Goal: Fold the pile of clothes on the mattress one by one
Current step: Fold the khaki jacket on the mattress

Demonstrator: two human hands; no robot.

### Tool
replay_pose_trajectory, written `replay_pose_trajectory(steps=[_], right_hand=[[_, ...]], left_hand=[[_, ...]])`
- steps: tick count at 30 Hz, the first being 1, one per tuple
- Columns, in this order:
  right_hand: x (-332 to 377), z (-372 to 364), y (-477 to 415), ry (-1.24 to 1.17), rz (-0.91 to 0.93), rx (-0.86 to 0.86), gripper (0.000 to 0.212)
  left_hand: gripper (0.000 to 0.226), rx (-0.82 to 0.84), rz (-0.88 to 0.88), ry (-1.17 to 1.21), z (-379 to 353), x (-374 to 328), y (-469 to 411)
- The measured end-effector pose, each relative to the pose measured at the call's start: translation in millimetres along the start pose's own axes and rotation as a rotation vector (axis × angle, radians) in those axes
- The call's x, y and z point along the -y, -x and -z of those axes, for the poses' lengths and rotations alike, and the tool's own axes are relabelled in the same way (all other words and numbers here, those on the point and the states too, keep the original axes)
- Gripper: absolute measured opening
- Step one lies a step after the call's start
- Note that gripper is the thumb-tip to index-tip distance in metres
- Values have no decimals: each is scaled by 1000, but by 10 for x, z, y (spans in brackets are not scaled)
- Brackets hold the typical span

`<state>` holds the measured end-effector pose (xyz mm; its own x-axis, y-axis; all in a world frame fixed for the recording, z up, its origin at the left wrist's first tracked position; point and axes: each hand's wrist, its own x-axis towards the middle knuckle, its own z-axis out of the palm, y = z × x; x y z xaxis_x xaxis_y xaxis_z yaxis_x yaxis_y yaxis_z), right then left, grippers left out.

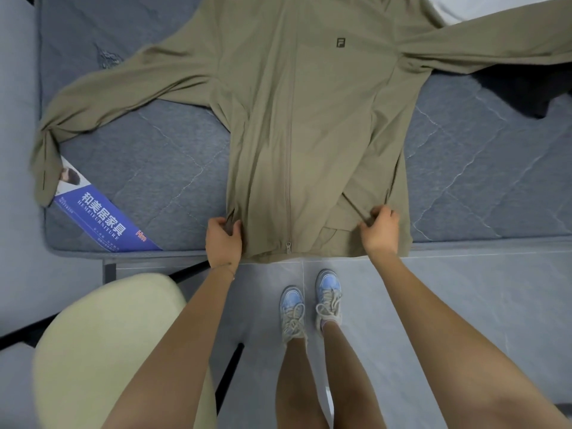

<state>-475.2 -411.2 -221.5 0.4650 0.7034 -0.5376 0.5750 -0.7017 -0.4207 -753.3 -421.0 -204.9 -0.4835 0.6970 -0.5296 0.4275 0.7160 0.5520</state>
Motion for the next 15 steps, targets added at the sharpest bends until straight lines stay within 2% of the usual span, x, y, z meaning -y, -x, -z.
replay_pose_trajectory(steps=[3, 6, 9, 12, 15], right_hand=[[-35, 82, 1, -113, -61, -27, 20], [-28, 234, 83, -186, -50, -92, 12], [-129, 382, 165, -189, -33, -155, 17], [-335, 508, 163, -140, -114, -231, 27], [-458, 590, 149, -77, -196, -237, 35]], left_hand=[[21, 5, -6, -21, -4, -1, 37], [21, -69, -98, -69, 24, 20, 92], [19, -136, -154, -86, 101, 17, 140], [25, -186, -139, -161, 184, 18, 126], [28, -160, -89, -234, 231, -2, 129]])
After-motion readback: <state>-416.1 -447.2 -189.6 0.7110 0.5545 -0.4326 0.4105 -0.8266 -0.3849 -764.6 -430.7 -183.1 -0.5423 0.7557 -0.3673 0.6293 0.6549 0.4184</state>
